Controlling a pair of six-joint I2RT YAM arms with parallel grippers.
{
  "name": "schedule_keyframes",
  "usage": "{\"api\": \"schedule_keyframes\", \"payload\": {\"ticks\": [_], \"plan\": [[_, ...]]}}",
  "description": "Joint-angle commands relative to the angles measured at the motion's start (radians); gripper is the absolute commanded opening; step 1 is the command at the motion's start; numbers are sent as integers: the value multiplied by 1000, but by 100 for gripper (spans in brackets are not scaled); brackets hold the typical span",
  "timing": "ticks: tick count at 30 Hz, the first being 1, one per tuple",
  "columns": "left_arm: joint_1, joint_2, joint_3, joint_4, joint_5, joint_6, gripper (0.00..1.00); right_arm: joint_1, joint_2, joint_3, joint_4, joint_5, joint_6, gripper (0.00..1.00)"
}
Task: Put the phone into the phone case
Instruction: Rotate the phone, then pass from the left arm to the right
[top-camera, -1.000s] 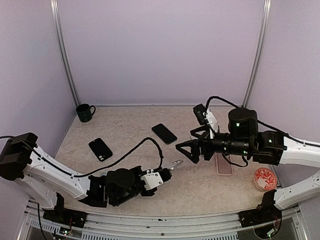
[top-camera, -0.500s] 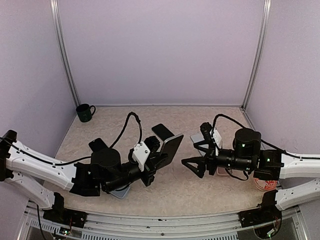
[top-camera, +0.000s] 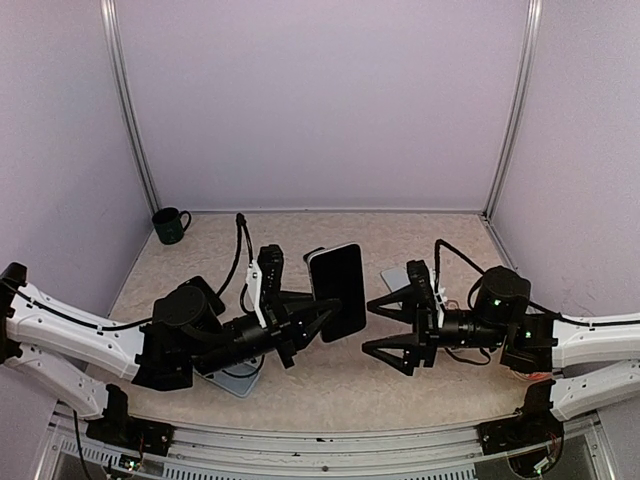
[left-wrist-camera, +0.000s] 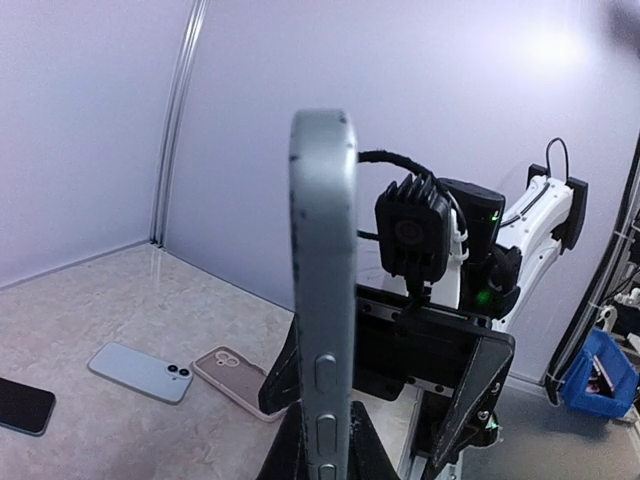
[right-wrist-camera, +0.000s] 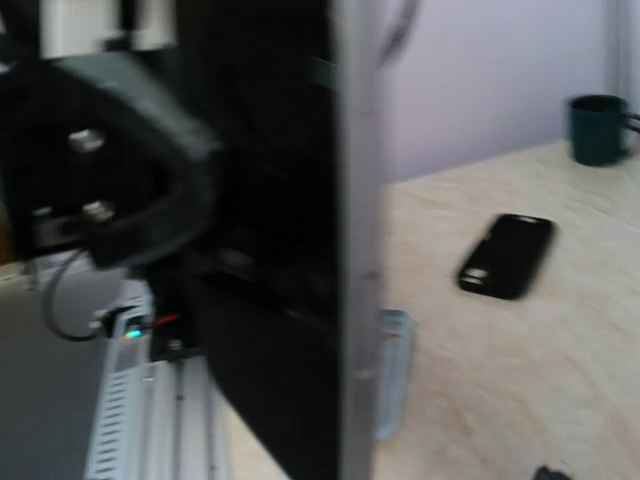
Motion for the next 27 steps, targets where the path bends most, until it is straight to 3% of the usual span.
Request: {"api": "schedule_keyframes", "payload": {"ticks": [1, 8, 27], "plan": [[12, -10, -14, 156, 96, -81, 0, -7, 30, -12, 93, -142, -8, 90], [14, 3, -37, 225, 163, -99, 0, -7, 44, -13, 158, -261, 25, 85], [16, 64, -43, 280, 209, -125, 0, -1, 203, 64, 264, -343, 135, 60]]}}
